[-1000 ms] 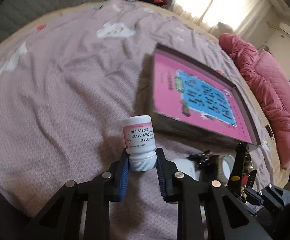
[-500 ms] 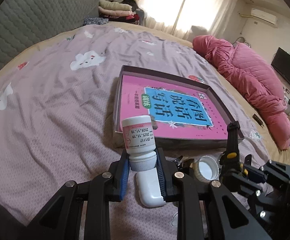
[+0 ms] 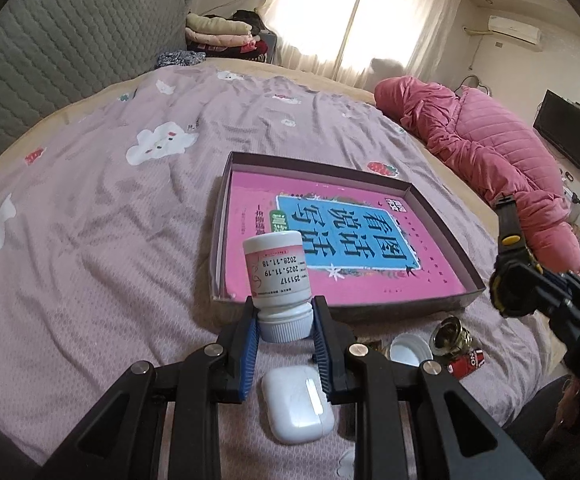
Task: Organize rigid objects
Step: 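Carry the pill bottle with the left tool while the right tool carries the watch over the grey box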
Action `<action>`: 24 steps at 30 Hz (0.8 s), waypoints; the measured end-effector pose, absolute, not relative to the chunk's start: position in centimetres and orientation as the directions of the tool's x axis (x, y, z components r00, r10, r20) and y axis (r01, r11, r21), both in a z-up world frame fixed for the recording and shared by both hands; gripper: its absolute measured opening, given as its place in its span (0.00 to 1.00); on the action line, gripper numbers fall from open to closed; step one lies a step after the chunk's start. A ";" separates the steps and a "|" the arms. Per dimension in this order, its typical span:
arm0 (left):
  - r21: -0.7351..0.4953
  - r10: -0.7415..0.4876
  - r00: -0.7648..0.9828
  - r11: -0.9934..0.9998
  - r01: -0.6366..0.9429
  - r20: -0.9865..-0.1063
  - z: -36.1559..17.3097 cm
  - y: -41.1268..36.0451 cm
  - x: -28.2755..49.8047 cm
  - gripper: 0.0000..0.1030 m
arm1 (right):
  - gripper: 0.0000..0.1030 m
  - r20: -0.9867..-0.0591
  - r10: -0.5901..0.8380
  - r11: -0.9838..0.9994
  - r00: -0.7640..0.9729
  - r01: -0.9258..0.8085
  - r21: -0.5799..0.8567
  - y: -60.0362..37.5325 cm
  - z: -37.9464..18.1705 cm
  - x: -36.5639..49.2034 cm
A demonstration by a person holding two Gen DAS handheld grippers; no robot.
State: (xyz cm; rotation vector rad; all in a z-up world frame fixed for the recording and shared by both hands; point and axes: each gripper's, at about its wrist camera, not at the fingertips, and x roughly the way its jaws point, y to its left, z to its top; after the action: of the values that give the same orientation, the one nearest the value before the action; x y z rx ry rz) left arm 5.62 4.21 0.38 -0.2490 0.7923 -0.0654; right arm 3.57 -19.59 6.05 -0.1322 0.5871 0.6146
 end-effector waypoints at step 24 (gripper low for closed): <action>-0.256 -0.174 0.723 0.967 -0.003 -0.668 0.4 4.0 9.3 0.25 | 0.18 -0.511 0.400 0.893 0.761 -0.449 0.031 -22.0 6.6 8.4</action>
State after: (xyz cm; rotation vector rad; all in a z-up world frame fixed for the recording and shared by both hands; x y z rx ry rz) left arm 9.30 4.03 0.38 -0.2471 0.7583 -0.0955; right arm 8.44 -22.04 6.55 -0.0953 0.5338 0.4623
